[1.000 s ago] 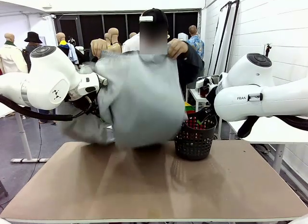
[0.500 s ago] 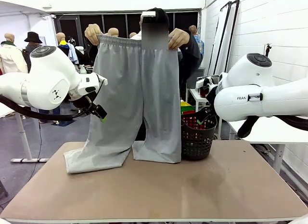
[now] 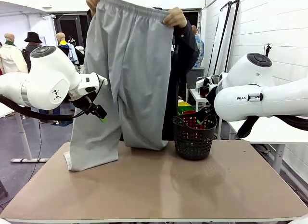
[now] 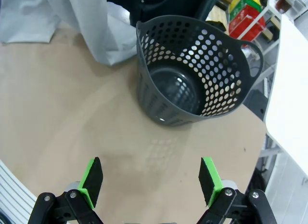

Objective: Fold the training pants.
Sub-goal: Grab both ends of the Training pants handed by a person.

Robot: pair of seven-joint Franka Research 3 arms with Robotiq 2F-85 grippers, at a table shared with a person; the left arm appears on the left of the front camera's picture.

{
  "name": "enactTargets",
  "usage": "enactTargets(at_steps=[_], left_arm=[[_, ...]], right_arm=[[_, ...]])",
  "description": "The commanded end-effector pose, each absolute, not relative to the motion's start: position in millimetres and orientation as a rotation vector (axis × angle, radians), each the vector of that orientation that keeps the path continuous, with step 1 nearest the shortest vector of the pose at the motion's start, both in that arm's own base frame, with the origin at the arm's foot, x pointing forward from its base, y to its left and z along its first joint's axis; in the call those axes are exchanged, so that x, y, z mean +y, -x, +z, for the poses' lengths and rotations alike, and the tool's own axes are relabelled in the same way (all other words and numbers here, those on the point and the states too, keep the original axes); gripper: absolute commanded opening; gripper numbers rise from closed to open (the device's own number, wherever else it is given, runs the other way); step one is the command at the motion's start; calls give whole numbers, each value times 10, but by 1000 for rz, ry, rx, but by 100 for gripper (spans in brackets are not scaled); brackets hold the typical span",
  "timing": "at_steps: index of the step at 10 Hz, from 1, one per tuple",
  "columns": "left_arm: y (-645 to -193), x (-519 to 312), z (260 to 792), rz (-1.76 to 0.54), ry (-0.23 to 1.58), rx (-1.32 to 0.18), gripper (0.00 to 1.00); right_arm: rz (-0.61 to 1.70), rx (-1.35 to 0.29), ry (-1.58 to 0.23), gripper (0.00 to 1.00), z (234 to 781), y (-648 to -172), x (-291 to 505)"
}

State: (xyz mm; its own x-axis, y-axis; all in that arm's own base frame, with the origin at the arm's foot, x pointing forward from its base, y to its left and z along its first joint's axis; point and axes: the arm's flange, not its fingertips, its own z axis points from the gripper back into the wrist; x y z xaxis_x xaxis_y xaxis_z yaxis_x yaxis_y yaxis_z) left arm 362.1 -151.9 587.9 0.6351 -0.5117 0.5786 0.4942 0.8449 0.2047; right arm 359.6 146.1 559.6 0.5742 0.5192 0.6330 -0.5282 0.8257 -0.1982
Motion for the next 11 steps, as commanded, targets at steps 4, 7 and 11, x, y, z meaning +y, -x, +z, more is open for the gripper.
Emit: enactTargets(at_steps=[4,7,11], left_arm=[[-3625,-1517,5883,-582,-31,-674,100],[-3625,-1517,5883,-582,-31,-674,100],[-3625,-1517,5883,-582,-31,-674,100]], right_arm=[[617,-734,-12,100,5611,-3606,1467],[617,-734,-12,100,5611,-3606,1467],[617,-734,-12,100,5611,-3606,1467]])
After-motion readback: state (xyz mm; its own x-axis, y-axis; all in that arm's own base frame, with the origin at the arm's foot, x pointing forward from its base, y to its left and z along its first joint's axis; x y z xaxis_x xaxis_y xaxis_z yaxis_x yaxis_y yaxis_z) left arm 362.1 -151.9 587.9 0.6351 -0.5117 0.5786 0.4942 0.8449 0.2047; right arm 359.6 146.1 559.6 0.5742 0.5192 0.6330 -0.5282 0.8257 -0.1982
